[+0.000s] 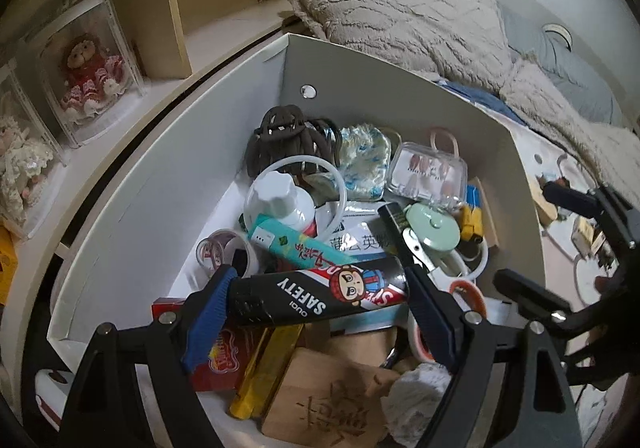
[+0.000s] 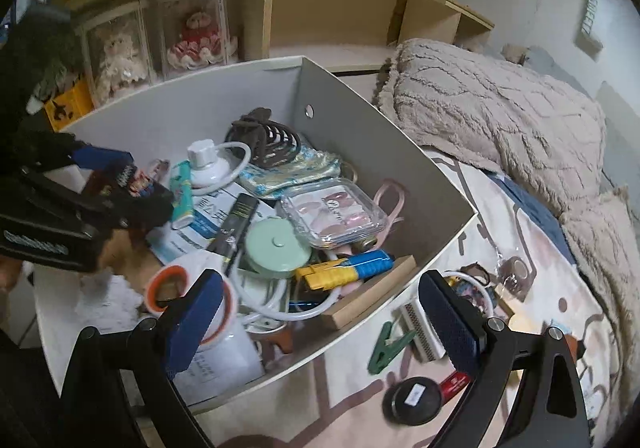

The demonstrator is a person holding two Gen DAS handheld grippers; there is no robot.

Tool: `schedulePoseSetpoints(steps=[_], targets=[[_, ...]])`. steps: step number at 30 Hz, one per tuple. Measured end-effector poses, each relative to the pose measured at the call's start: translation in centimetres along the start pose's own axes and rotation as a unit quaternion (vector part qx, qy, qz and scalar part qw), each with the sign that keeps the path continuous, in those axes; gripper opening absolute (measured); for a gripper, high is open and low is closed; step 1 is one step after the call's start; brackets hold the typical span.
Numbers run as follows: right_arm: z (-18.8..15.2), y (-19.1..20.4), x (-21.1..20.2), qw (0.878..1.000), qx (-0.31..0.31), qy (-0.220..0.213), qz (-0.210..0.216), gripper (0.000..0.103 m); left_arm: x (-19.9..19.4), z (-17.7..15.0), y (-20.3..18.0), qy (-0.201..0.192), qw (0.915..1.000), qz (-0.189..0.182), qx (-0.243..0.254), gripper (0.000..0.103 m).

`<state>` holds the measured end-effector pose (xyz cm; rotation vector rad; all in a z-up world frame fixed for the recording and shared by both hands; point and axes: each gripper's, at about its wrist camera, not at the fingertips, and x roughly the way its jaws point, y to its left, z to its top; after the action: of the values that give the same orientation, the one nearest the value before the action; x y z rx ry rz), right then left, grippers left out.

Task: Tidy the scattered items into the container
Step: 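Lower both lighters into the box and open both grippers, then withdraw both grippers from the box back toward the bed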

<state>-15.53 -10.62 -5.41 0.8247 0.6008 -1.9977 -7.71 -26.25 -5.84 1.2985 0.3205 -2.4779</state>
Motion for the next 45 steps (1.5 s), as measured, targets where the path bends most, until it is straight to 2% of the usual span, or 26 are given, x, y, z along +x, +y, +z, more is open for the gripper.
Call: schedulePoseSetpoints(steps=[4,9,17,22,26,33,45], targets=[[0.0,-0.1,-0.7,1.0,0.026,-0.01,0.01,0.098,-0.3,0.0,0.0,-0.007,1.0,0.001,0.0,0.095],[-0.3,-0.3,-1.2,0.998,0.049,-0.017,0.02,0.098,-0.8,0.1,0.2,-0.018,0.9998,-0.002,-0.008,0.095],[-0.8,-0.2,-1.5,0.997,0.064,-0.02,0.026,0.098,-0.2,-0.1,0.2,-0.003,0.9999,-0.005,-0.009,0.095],[-0.9,-0.1,-1.7,0.997,0.066,-0.021,0.028,0.098,0.6,-0.6,-0.3,0.036,0.9981,-0.049,-0.013,0.095],[-1.0,-0.2,-1.9,0.997,0.069,-0.022,0.031,0.098,0.5,-0.8,-1.6,0.038,0.9979,-0.053,0.005,0.095],[-1.4,-0.6,-2.8,0.995,0.083,-0.029,0.044,0.098,0.2,-0.5,-1.8,0.041,0.992,-0.119,-0.017,0.095],[-1.8,-1.5,-3.9,0.993,0.103,-0.045,0.035,0.099,-0.6,-0.1,-2.2,0.015,0.9969,-0.078,0.003,0.095]])
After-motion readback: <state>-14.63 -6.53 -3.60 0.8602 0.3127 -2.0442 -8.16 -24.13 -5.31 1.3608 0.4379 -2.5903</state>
